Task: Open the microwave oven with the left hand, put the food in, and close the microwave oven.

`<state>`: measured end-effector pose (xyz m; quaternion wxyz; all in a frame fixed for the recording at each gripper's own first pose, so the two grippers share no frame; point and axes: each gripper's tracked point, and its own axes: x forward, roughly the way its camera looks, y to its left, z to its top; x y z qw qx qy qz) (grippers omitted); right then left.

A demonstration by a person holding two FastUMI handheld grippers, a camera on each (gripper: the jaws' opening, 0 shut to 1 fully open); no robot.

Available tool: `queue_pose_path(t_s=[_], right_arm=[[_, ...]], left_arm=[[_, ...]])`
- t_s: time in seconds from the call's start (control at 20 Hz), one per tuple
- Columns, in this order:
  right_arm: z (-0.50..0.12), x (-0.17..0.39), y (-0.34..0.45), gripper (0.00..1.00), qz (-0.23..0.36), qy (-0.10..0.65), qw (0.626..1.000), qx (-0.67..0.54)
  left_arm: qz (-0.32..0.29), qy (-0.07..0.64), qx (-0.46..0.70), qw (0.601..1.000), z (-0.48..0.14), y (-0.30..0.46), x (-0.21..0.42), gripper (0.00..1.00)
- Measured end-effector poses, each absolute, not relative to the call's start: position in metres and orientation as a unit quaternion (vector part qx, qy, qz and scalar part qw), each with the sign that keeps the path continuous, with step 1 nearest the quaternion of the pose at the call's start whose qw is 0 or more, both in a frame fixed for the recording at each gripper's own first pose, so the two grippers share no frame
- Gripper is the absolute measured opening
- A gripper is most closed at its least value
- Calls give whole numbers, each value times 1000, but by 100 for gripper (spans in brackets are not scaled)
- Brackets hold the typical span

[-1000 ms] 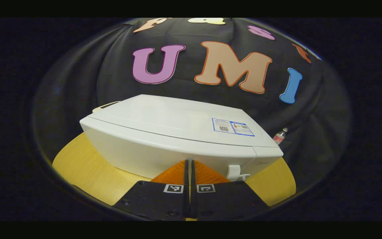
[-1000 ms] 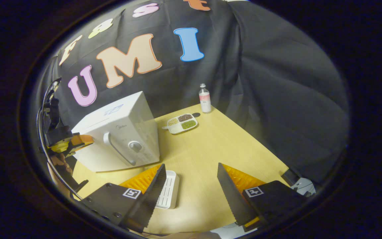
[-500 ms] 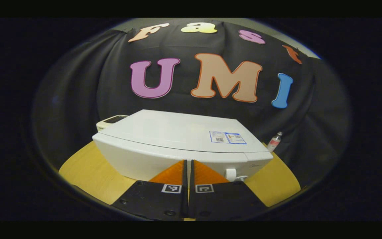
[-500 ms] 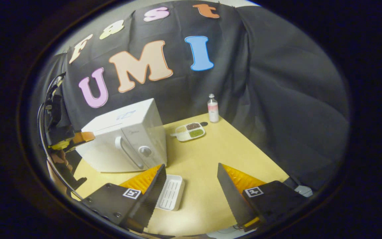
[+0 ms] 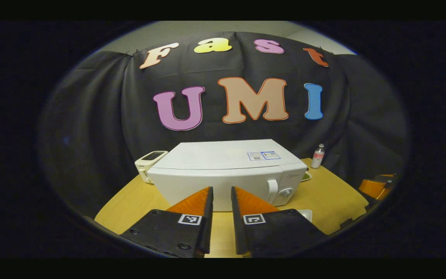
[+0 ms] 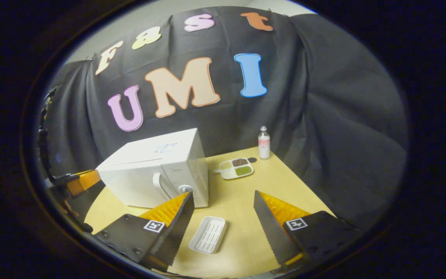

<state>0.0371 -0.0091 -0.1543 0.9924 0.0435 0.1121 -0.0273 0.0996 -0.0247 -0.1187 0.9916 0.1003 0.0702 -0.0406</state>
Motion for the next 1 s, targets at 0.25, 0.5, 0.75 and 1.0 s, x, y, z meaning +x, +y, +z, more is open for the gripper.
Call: queue_pose_path(t_s=[0.25, 0.5, 0.75, 1.0], right_arm=[[-134, 40, 12, 92, 9, 98, 995, 4], [-121, 44, 32, 92, 30, 82, 996, -2], [-111, 43, 39, 92, 38, 73, 997, 8], [-113, 38, 35, 92, 34, 76, 997, 2]], left_arm=[[-39, 74, 60, 995, -120, -21, 83, 92], [-29, 54, 60, 996, -109, -12, 78, 98], [-33, 55, 65, 996, -109, -9, 76, 98], [-36, 69, 64, 995, -118, -10, 75, 98]])
